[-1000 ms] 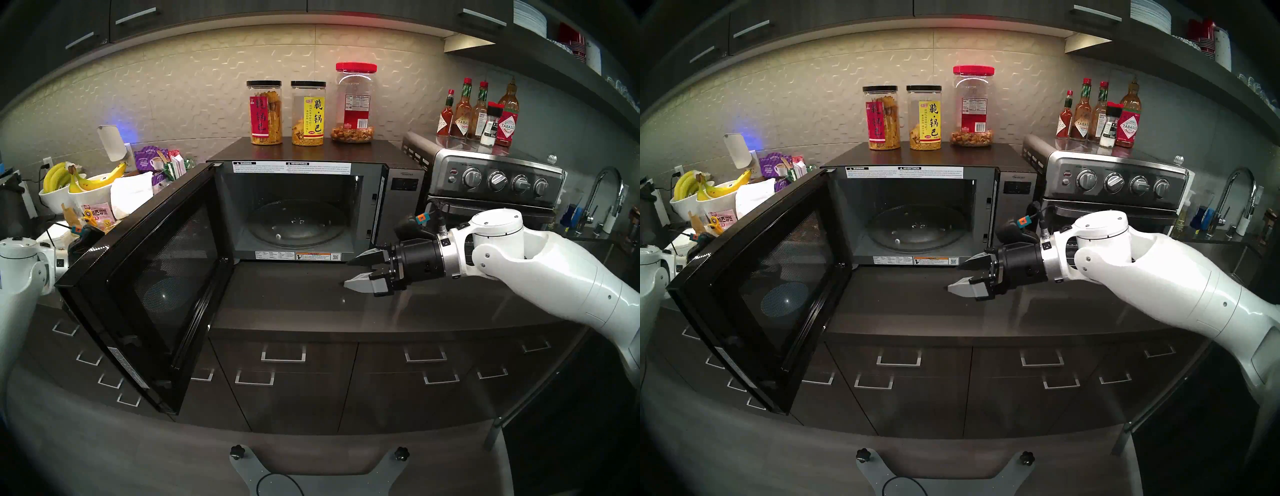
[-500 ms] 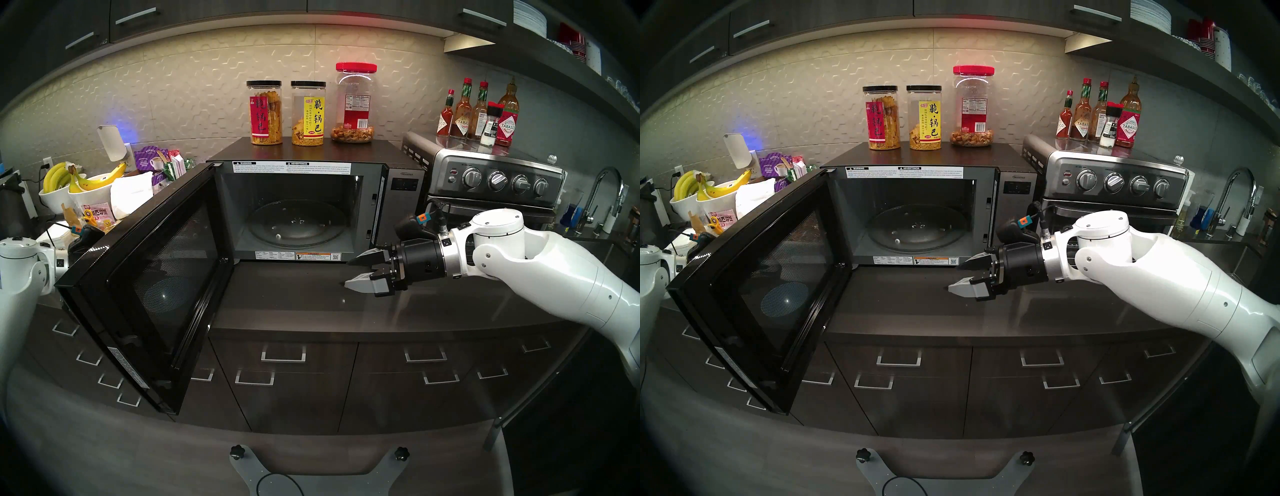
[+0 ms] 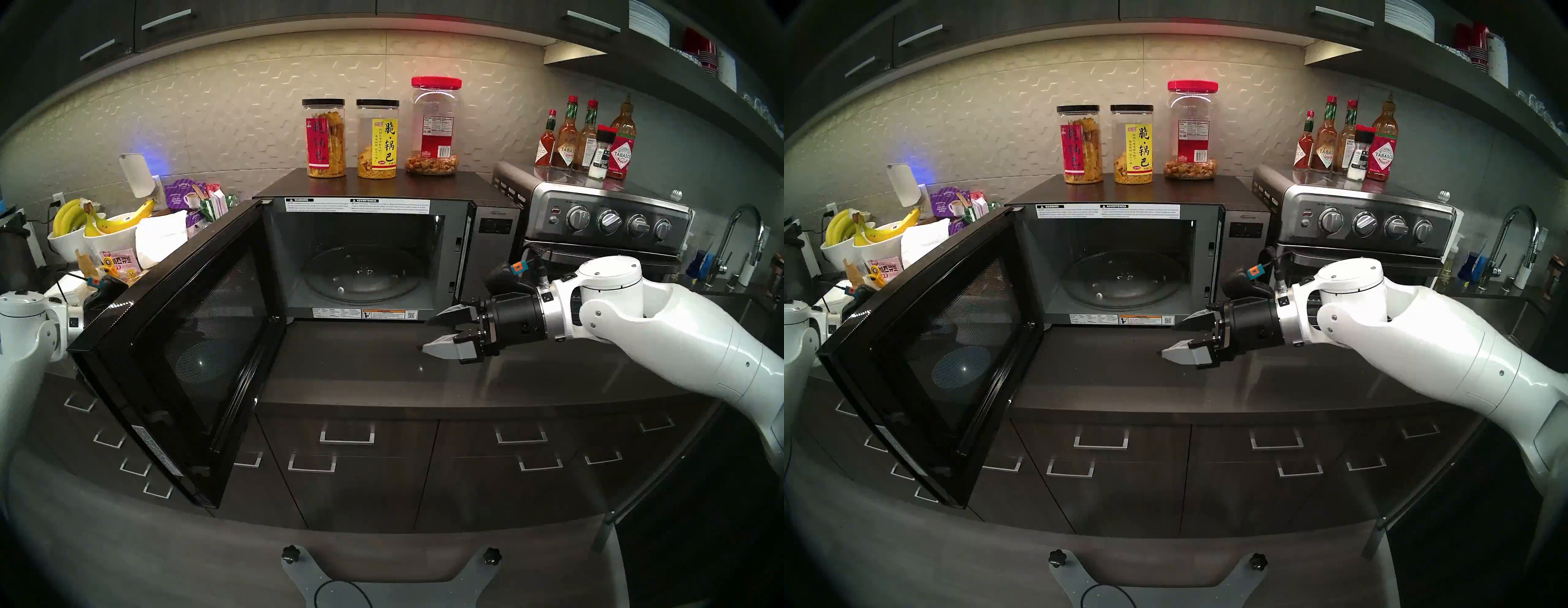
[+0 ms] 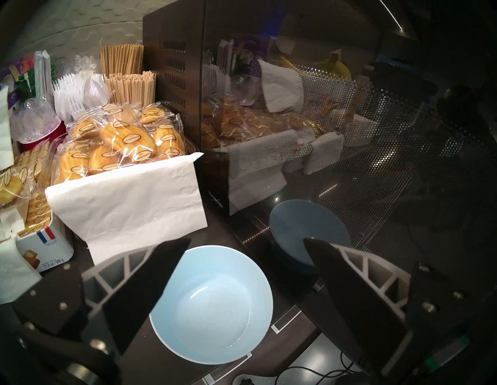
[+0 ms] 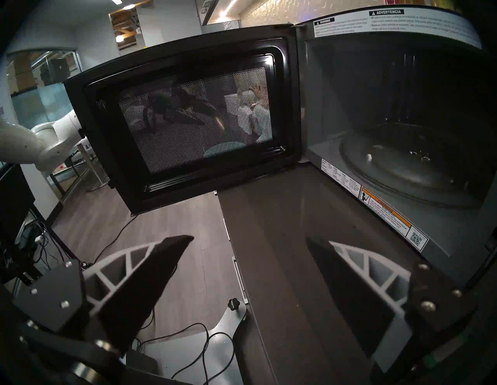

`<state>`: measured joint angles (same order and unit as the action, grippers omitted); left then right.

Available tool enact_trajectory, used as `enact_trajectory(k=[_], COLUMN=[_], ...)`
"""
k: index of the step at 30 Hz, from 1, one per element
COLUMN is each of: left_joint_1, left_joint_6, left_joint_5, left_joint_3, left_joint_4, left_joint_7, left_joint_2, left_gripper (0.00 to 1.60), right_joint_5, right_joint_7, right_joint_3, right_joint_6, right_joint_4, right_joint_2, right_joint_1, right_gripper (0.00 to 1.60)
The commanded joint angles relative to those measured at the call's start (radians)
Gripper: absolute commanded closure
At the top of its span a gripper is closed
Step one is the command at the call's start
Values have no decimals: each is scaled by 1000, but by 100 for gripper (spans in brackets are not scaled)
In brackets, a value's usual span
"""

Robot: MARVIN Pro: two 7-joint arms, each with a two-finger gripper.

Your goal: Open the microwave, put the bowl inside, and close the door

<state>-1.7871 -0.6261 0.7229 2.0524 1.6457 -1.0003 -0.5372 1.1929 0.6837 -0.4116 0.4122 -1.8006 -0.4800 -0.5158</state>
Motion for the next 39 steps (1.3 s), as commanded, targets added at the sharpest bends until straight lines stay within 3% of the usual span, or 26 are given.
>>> enact_trajectory(k=[1,16,28,39], left_joint_1=[11,3,-22,11], left_joint_6=[-6,-18,-6,17], left_joint_5=[5,0,-43,-70], left_joint_3=[14,29,56,23], left_joint_4=[-12,-28,-104,-158], left_joint_7=[6,3,-27,-35], left_joint_2=[2,15,40,47], left_gripper=[0,0,0,0], right_joint_5=[6,6,6,6], right_joint_7=[-1,-1,-1,-1], right_joint_3=[-15,-15,-15,-15], right_joint_6=[-7,-7,-6,-7], right_joint_4=[-3,-3,-3,-3], right_joint_2=[-3,-3,-3,-3], right_joint_1=[13,13,13,13], right_gripper=[0,0,0,0])
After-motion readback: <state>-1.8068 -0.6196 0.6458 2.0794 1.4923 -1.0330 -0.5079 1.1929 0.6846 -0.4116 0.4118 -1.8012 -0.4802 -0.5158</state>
